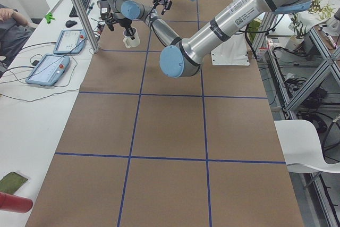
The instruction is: Left arm hands cup to right arm to dump lemon
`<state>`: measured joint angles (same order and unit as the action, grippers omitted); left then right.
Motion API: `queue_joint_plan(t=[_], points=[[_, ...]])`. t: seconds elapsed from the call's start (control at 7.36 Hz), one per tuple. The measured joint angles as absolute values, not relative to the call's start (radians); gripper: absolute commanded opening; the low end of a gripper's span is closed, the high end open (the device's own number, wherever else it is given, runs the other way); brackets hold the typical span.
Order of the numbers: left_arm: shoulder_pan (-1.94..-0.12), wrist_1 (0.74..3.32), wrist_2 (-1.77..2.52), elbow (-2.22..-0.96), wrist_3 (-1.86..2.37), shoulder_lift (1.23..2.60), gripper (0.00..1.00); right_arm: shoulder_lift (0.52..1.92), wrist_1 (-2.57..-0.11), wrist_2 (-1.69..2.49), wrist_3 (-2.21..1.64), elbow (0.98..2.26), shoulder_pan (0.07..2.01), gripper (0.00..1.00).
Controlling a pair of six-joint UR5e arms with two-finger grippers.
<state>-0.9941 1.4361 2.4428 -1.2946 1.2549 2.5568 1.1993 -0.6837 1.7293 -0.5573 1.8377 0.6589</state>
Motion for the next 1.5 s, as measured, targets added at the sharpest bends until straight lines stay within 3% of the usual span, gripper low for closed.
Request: queue_joint_plan(t=[1.5], points=[[-0.870,1.553,2.631,-1.301,1.556,2.620,0.00,1.178,-0.683,1.604,-0.560,1.820,0.575,0.98]])
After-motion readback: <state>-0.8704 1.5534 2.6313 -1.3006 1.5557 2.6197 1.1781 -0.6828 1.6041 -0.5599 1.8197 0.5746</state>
